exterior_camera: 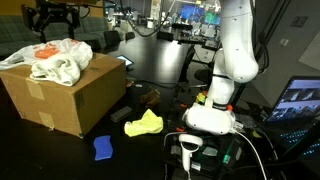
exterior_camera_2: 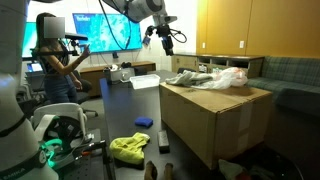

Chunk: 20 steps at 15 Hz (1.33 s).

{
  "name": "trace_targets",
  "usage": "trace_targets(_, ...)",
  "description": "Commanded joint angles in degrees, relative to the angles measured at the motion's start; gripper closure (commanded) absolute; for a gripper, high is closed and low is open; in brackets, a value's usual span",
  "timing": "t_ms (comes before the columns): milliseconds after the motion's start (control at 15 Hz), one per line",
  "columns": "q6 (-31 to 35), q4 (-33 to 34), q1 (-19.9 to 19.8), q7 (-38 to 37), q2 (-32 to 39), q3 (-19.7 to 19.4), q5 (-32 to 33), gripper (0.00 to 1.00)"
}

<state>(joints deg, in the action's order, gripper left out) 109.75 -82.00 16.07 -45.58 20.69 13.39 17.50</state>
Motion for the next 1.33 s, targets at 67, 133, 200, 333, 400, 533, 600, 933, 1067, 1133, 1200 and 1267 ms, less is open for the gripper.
trace_targets(67, 5.82, 6.17, 1.13, 7.45, 6.78, -2.86, -4.06, 0.00)
trace_targets(133, 6.60, 6.09, 1.11, 8.47, 7.53, -3.29, -5.04, 0.00)
trace_targets(200, 7.06, 5.61, 1.11, 9.33, 7.96, -3.76, -6.04, 0.00)
trace_targets(333, 7.34, 4.76, 1.43, 10.09, 8.69, -4.97, -6.81, 0.00)
trace_targets(400, 7.13, 4.73, 1.68, 10.08, 9.18, -5.59, -6.87, 0.00)
trace_targets(533, 6.82, 4.27, 2.28, 9.29, 9.69, -7.08, -5.78, 0.00)
trace_targets(600, 6.63, 4.30, 2.66, 8.91, 10.05, -7.88, -5.11, 0.00)
trace_targets(933, 5.73, 5.79, 3.52, 8.52, 13.24, -10.60, -4.25, 0.00)
trace_targets(1067, 5.63, 5.91, 3.39, 8.74, 14.18, -11.17, -4.54, 0.00)
trace_targets(1133, 5.66, 6.22, 3.30, 8.77, 14.89, -11.43, -4.69, 0.00)
trace_targets(1200, 5.75, 6.21, 3.23, 8.90, 15.24, -11.63, -4.79, 0.00)
trace_targets(1267, 5.79, 6.26, 3.23, 8.99, 15.59, -11.85, -4.76, 0.00)
